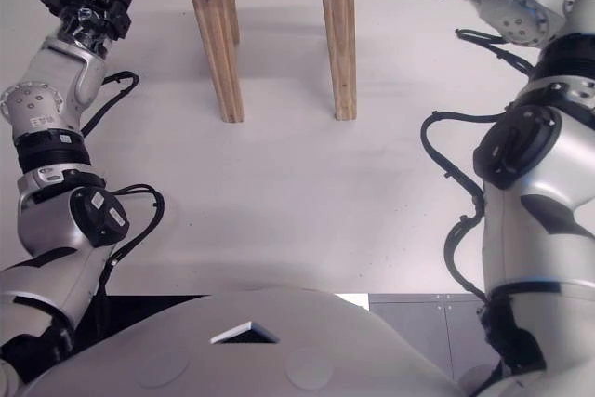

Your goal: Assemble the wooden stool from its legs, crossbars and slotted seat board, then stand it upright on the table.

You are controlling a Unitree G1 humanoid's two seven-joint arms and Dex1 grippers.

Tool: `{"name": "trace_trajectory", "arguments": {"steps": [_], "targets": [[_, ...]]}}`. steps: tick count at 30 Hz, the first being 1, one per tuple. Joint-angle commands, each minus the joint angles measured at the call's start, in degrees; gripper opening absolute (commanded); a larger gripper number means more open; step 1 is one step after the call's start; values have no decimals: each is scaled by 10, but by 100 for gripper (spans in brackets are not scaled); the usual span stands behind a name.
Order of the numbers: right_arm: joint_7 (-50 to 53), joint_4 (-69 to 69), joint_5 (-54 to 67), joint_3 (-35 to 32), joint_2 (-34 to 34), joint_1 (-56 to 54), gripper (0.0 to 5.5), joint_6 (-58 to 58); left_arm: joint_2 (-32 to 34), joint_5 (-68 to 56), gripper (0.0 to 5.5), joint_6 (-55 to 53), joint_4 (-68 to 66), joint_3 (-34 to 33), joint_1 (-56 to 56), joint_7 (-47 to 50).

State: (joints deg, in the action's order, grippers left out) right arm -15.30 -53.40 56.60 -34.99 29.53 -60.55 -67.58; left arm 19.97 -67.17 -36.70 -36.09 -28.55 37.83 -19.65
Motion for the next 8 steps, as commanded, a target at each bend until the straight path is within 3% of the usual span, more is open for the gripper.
{"name": "trace_trajectory", "arguments": {"steps": [1, 2, 5, 8], "targets": [[10, 142, -8, -11, -31, 60, 434, 59, -15, 54, 223, 51, 44, -5, -35, -8], [7, 183, -30, 2, -34, 81, 445, 94, -19, 67, 215, 64, 53, -4, -41, -10], [10, 362, -163, 58, -45, 197, 399, 304, -33, 128, 172, 113, 123, 20, -90, -13], [27, 469, -227, 89, -83, 302, 349, 393, -62, 206, 127, 172, 215, 52, -161, 22]]}}
